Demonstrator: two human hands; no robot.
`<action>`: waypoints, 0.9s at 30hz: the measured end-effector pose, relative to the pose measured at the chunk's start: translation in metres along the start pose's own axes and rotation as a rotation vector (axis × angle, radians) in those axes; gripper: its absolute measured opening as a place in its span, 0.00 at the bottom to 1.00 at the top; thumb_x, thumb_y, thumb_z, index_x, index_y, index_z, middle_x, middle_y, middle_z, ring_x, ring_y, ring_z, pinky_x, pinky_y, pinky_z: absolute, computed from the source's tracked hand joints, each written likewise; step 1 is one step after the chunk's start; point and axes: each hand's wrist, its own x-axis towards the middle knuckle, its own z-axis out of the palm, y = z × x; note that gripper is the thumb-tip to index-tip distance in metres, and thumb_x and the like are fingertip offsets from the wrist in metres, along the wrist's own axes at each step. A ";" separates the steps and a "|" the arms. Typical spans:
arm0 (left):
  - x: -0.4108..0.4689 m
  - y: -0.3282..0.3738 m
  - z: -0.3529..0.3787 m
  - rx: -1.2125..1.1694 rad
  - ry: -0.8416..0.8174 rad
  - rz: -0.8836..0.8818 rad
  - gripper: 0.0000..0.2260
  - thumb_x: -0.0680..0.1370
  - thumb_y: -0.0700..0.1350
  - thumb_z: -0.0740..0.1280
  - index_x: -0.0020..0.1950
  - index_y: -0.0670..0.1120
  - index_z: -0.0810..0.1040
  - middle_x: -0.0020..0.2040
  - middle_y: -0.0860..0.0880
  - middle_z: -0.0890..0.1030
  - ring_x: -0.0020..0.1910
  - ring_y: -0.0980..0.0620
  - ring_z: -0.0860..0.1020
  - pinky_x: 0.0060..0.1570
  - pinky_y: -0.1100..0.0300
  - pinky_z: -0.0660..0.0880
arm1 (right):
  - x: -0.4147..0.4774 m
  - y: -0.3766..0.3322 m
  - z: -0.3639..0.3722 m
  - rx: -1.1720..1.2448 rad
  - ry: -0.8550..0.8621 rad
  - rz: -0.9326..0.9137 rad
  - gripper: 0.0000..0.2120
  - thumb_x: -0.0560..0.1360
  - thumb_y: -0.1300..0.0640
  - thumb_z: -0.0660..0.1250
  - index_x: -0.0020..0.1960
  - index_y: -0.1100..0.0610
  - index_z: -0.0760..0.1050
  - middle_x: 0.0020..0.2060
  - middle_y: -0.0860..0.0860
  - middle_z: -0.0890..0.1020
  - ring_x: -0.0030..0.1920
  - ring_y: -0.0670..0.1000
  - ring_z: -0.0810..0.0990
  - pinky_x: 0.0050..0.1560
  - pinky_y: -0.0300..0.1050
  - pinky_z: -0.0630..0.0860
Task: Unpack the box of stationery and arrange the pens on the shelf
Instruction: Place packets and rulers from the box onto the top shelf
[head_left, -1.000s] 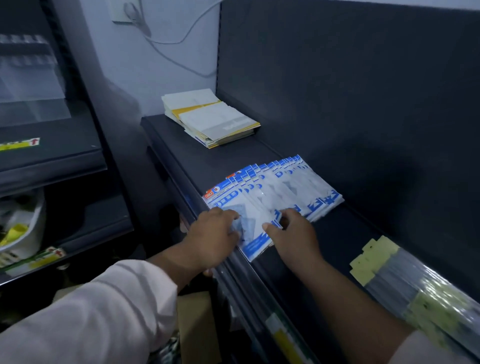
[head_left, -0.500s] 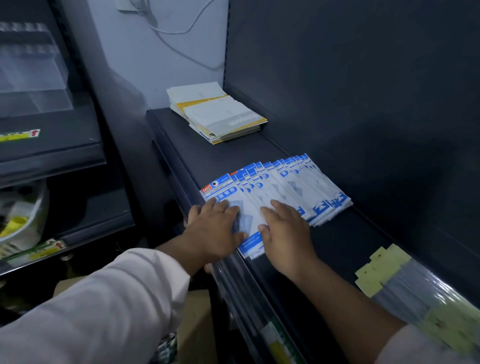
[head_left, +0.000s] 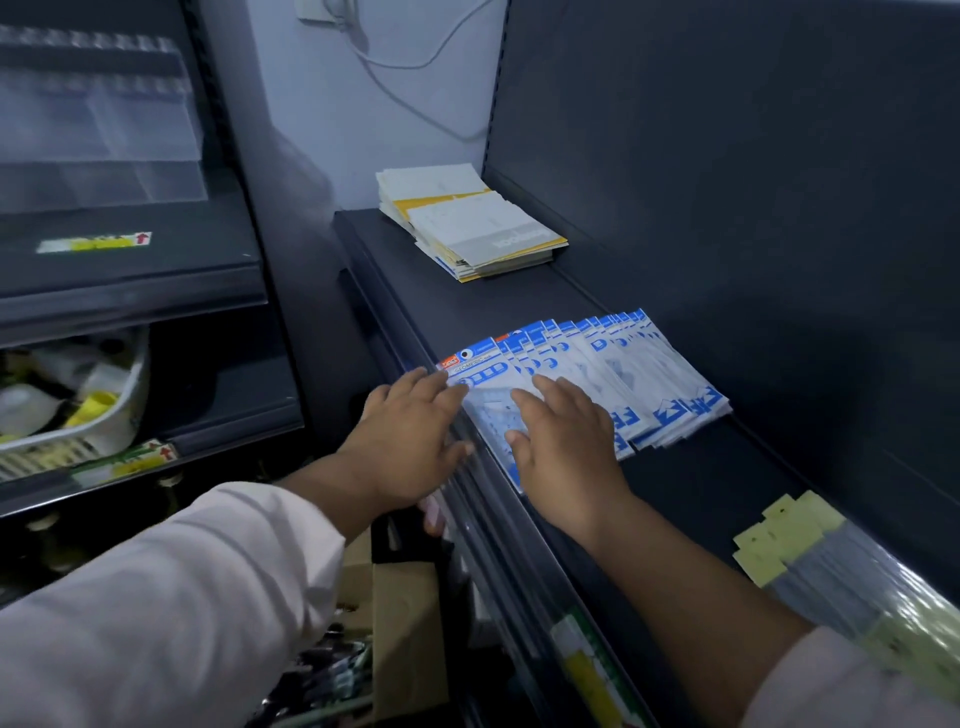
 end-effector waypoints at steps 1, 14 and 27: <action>-0.007 -0.009 -0.003 0.036 0.007 0.010 0.31 0.77 0.60 0.59 0.77 0.52 0.53 0.77 0.49 0.54 0.76 0.48 0.51 0.71 0.51 0.52 | -0.001 -0.008 0.000 0.003 0.006 -0.020 0.23 0.81 0.49 0.56 0.74 0.52 0.60 0.76 0.51 0.57 0.76 0.53 0.50 0.71 0.51 0.49; -0.150 -0.154 -0.003 0.136 -0.166 -0.228 0.30 0.79 0.60 0.56 0.77 0.50 0.52 0.77 0.48 0.56 0.74 0.46 0.57 0.71 0.50 0.56 | -0.035 -0.145 0.069 0.076 -0.174 -0.218 0.26 0.76 0.47 0.63 0.72 0.55 0.66 0.70 0.53 0.69 0.70 0.55 0.66 0.71 0.52 0.61; -0.246 -0.242 0.094 0.030 -0.377 -0.329 0.29 0.77 0.57 0.62 0.74 0.49 0.59 0.73 0.46 0.66 0.70 0.45 0.65 0.66 0.53 0.62 | -0.080 -0.205 0.196 0.209 -0.649 -0.107 0.29 0.78 0.50 0.65 0.75 0.52 0.59 0.73 0.51 0.63 0.71 0.53 0.64 0.68 0.47 0.66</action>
